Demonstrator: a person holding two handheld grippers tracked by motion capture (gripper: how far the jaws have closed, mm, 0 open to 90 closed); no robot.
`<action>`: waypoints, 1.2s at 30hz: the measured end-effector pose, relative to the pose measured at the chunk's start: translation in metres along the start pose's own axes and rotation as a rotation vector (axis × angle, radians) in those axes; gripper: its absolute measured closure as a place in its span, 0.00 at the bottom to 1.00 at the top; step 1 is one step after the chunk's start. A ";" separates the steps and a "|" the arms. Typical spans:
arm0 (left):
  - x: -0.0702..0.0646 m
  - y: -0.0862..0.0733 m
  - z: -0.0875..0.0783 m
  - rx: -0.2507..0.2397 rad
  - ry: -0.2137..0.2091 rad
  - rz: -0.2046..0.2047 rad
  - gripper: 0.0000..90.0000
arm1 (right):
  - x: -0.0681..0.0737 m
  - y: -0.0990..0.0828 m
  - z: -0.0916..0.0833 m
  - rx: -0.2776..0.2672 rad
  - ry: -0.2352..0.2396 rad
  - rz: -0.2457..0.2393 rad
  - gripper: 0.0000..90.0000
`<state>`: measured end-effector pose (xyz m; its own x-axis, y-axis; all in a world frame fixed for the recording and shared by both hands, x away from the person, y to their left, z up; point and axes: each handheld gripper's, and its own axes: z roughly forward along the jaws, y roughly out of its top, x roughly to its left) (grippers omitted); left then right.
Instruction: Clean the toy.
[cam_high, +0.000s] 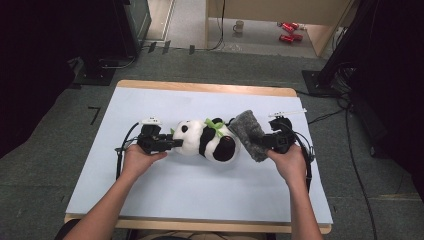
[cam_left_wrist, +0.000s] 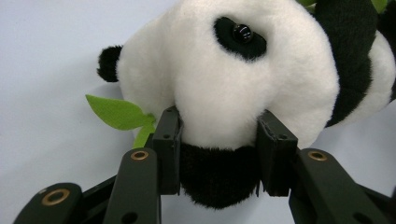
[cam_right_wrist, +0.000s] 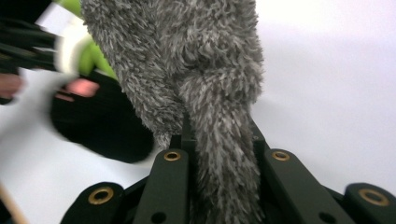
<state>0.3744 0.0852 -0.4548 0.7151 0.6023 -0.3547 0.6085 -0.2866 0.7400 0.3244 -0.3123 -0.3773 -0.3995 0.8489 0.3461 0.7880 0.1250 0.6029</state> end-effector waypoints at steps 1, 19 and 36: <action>0.000 -0.001 0.000 -0.002 0.002 0.003 0.65 | 0.005 0.002 -0.003 -0.009 0.011 -0.015 0.87; -0.004 -0.004 0.000 0.005 0.013 0.046 0.65 | 0.077 0.020 0.017 0.044 0.121 -0.149 0.86; -0.007 -0.008 0.000 0.006 0.021 0.063 0.65 | 0.040 0.015 0.024 0.040 0.101 -0.058 0.86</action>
<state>0.3644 0.0827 -0.4581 0.7447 0.5984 -0.2955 0.5646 -0.3287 0.7571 0.3316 -0.2643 -0.3721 -0.4889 0.7836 0.3833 0.7793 0.1949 0.5956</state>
